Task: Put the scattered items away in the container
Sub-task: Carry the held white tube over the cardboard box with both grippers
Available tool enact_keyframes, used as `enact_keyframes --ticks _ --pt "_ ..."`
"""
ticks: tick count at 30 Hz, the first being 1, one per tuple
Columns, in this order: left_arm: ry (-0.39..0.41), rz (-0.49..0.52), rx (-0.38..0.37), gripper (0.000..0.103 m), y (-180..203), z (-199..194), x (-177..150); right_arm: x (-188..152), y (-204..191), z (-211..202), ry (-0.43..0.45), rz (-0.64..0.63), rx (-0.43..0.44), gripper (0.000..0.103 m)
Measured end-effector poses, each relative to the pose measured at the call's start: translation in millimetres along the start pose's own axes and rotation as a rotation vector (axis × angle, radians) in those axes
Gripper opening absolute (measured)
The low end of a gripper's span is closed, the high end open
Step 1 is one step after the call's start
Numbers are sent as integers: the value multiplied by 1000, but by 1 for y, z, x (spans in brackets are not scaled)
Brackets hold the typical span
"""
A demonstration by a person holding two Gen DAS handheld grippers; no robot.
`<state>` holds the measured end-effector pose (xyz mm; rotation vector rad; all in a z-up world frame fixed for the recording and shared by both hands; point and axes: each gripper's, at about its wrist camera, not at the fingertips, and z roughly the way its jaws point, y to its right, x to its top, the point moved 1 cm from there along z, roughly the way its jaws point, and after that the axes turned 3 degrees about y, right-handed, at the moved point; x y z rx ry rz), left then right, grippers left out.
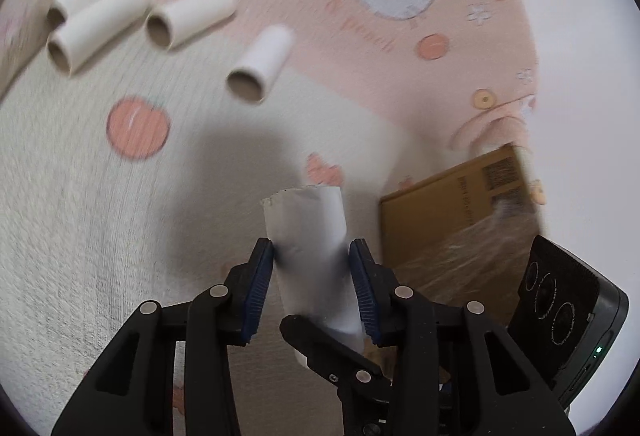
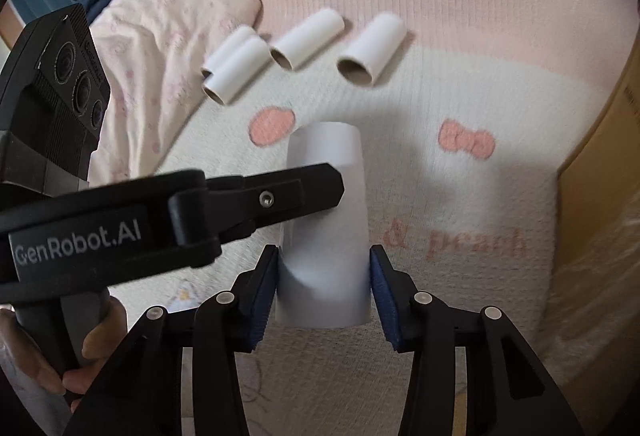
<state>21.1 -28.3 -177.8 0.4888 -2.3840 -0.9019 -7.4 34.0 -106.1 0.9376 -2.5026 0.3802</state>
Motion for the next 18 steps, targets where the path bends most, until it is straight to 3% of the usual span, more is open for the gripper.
enact_keyframes --ticks 9,18 --pt "83 135 -53 43 62 -44 25 29 -15 -66 140 -23 -28 43" --pt "139 293 -129 43 130 -73 42 52 -19 -135 276 -54 -143 43"
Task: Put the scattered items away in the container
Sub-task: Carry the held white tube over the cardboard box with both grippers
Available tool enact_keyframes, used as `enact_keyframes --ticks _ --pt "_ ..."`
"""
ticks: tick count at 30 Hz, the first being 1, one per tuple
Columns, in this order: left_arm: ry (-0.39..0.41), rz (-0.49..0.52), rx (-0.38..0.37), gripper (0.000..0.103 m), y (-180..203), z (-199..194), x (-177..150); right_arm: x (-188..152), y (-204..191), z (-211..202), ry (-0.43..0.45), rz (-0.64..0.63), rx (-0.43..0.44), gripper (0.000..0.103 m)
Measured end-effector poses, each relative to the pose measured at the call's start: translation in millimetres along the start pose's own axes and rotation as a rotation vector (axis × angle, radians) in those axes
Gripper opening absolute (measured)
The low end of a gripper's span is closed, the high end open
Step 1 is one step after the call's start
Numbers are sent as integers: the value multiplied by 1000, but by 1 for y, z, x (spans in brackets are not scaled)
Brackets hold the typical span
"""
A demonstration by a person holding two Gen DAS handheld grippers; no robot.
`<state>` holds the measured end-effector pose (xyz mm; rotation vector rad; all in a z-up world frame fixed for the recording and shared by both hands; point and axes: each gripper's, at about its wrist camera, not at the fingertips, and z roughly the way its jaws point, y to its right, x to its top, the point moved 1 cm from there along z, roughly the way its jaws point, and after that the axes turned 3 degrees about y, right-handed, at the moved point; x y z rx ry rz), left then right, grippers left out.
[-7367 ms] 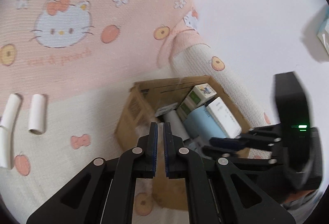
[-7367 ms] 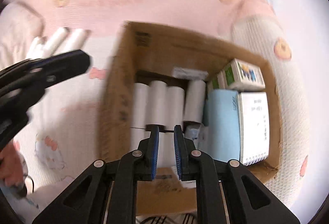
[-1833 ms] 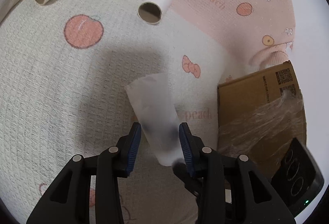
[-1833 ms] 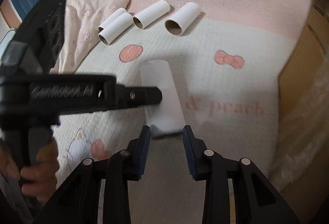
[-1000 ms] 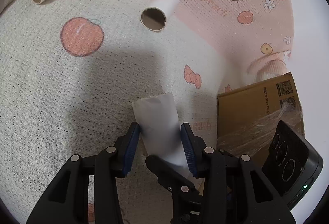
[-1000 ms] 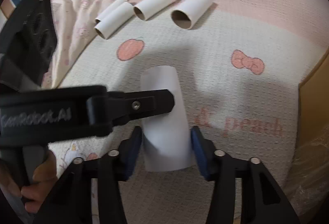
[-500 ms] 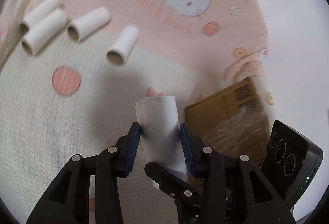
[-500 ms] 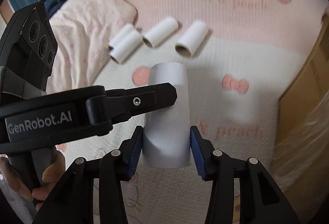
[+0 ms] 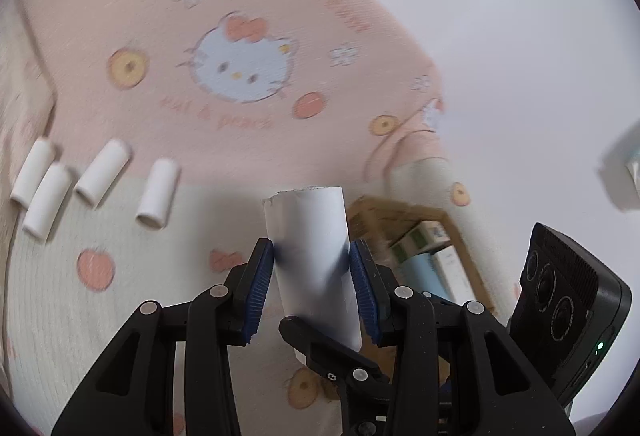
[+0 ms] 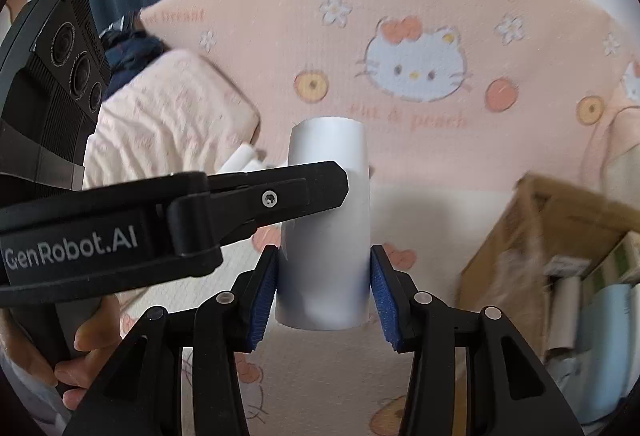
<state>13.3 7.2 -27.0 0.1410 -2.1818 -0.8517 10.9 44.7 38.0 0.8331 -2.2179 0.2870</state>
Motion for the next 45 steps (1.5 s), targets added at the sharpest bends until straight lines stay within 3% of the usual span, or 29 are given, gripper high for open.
enact_keyframes --ticks 11,20,28,45 --pt "-125 -26 -156 42 61 56 42 31 62 -45 19 23 -116 43" --pt "-276 -30 -217 43 105 125 39 25 122 -60 -14 77 -253 43" --pt "-404 -95 -210 43 108 168 22 6 162 -55 -70 210 -228 43" --pt "-533 -60 -182 46 123 196 3 -18 189 -51 -106 291 -244 43"
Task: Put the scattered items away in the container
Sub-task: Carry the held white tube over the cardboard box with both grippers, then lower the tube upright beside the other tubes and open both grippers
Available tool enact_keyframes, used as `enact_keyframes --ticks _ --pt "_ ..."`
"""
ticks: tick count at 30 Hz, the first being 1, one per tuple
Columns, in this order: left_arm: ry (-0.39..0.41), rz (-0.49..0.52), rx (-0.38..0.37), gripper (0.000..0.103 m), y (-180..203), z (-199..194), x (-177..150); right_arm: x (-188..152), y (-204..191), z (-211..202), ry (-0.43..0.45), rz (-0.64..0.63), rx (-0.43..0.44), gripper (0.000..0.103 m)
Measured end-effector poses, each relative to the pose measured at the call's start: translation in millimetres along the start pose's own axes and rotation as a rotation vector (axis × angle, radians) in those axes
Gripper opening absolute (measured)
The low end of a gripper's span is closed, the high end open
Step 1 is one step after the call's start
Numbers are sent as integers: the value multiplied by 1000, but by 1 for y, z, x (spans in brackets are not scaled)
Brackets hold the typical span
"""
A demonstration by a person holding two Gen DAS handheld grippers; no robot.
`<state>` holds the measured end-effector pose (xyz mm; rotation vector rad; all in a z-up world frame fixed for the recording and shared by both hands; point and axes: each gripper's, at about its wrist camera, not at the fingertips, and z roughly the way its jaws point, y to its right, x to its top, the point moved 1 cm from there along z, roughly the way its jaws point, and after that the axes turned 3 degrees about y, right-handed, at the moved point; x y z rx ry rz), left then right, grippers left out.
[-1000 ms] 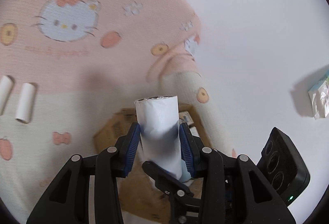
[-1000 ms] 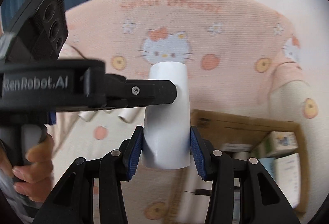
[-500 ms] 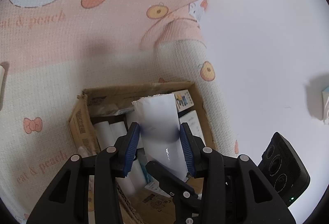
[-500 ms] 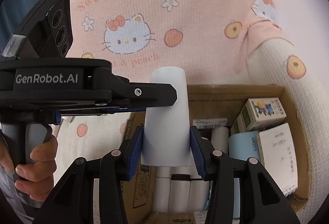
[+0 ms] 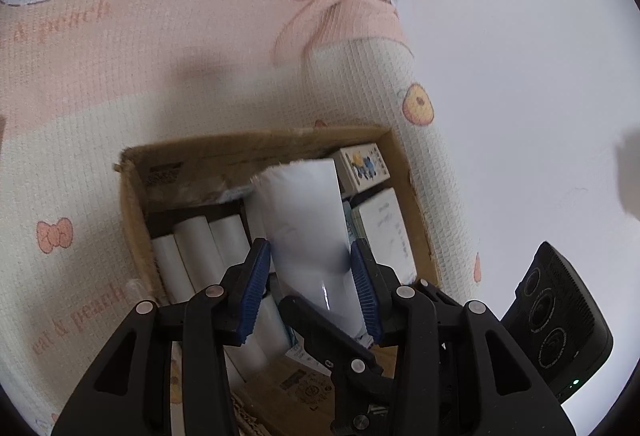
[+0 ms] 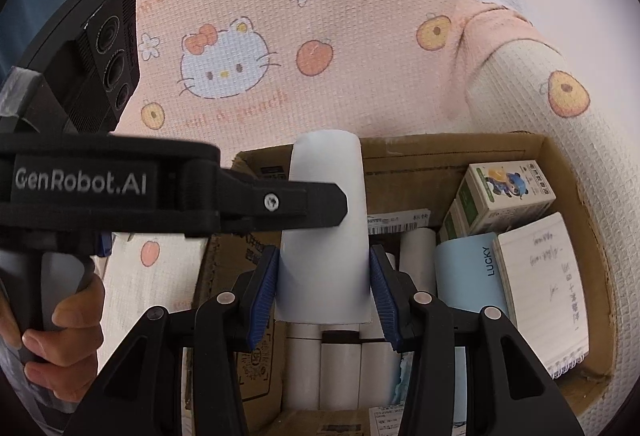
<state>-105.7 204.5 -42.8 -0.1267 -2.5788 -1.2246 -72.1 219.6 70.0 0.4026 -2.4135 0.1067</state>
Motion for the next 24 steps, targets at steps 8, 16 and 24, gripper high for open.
enact_keyframes --ticks 8,16,24 --pt "-38 -15 6 46 -1 17 -1 -4 12 5 -26 47 -9 43" --pt "-93 -22 31 45 0 39 3 -7 27 11 -58 70 3 44" --pt "-171 -32 91 45 1 72 6 -4 41 3 -78 20 -67 44"
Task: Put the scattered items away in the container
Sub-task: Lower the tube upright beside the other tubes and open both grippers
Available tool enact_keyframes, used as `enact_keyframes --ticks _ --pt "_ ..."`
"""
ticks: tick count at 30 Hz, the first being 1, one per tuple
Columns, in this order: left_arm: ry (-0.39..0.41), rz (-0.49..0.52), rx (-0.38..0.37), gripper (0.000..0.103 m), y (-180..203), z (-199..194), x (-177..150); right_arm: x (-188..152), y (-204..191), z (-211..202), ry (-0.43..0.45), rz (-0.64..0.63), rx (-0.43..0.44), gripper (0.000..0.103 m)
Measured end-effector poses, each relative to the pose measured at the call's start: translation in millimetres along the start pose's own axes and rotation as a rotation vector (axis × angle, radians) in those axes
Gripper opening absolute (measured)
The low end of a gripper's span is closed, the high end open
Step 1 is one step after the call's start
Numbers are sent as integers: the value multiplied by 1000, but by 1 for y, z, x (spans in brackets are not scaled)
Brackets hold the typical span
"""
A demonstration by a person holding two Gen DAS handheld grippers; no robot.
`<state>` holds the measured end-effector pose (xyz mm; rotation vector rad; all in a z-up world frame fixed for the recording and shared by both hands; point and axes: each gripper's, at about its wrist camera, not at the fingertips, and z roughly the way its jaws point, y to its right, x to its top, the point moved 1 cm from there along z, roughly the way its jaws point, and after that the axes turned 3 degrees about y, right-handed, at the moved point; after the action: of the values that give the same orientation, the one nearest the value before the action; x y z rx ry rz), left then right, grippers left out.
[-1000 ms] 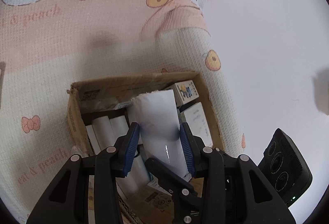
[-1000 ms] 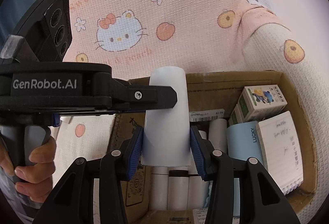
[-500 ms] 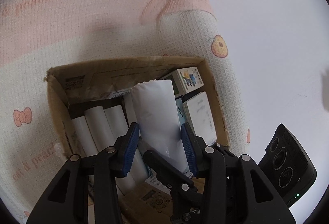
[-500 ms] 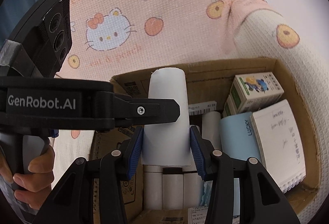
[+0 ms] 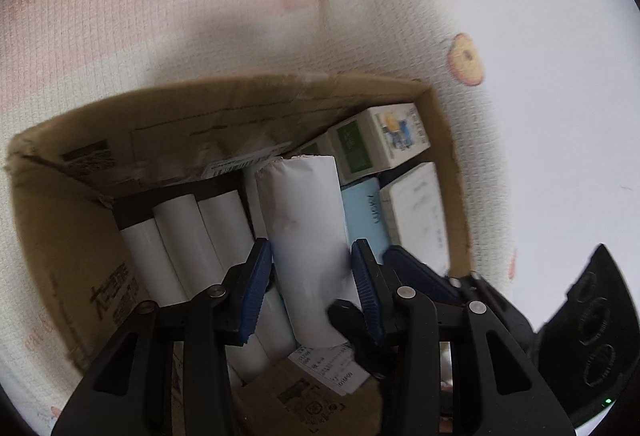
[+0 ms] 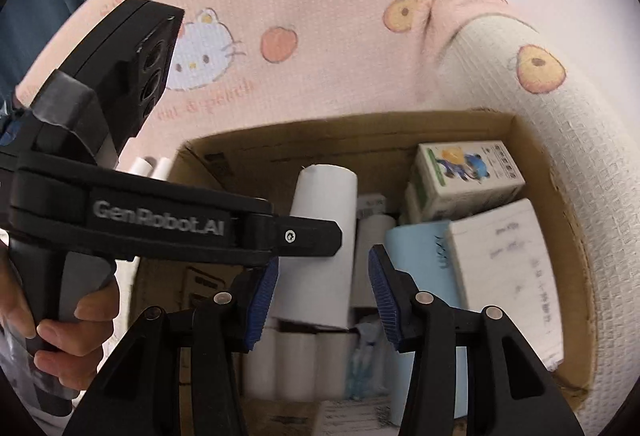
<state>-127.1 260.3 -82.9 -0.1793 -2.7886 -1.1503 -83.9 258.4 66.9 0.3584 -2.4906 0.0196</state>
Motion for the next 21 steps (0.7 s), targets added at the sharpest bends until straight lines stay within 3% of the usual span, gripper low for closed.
enact_keyframes --ticks 4,7,9,10,12,14,17,21 --pt "-29 5 68 45 0 15 3 -6 15 -3 -67 47 -70 44" --pt "-52 -3 96 45 0 27 6 -12 23 -17 -65 65 -96 44" --pt "-75 -30 98 45 -3 37 8 -15 28 -21 -94 81 -172 43" --pt "-82 -40 112 45 -4 42 9 -16 30 -22 -107 91 -195 31" --pt "-90 -36 143 45 -4 49 10 -18 34 -22 -127 102 -195 17" --pt "-108 -45 158 45 -6 56 10 -21 35 -22 -148 107 -175 16" --pt "-129 -65 110 46 -7 62 10 -26 32 -27 -156 99 -181 16" --pt "-113 -63 152 46 -6 64 11 -28 29 -28 -175 93 -185 16"
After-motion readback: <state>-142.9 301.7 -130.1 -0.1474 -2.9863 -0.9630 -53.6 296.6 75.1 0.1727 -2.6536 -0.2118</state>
